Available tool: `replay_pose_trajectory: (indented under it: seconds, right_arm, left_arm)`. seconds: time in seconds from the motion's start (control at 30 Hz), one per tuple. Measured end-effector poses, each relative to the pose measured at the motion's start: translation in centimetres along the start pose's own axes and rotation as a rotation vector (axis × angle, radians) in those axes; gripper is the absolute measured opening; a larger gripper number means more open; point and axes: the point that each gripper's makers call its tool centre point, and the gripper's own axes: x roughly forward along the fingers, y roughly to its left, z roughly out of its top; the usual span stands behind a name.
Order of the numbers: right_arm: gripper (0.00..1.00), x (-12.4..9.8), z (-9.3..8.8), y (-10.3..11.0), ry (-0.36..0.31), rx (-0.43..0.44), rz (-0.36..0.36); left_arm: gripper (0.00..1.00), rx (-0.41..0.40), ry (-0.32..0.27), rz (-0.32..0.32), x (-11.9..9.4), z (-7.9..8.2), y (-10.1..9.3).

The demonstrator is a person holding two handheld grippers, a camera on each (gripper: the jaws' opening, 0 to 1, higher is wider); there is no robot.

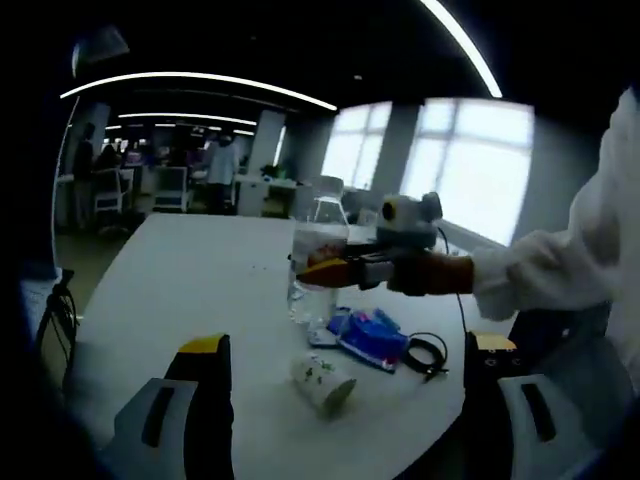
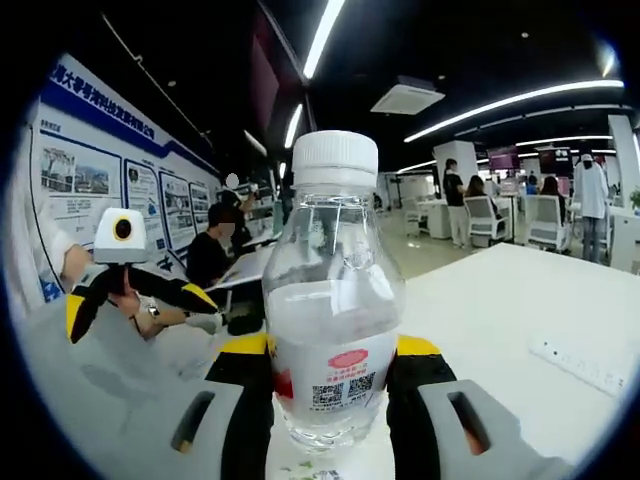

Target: Arrange the tabletop items into an orderly group along one side of the table until the central work area is clear of visible clutter.

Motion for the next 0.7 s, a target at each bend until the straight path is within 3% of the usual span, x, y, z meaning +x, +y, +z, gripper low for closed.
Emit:
replay_pose_trajectory:
  seconds: [0.17,0.5,0.7]
  right_arm:
    - [0.4,0.7,-0.4,-1.7,-0.009,0.001,-0.017]
    - [0.4,2.7,-2.1,-4.7,-0.022,-0.015,-0.049]
    - [0.4,4.0,-2.8,-5.7,-0.002,-0.052,-0.043]
  left_arm:
    - [0.92,0.005,0.007,0.02,-0.2,-0.2,0.4]
    - [0.9,-0.015,-0.035,0.012,-0.1,0.6,0.2]
    - [0.91,0.033,0.012,-0.02,0.5,-0.3,-1.1]
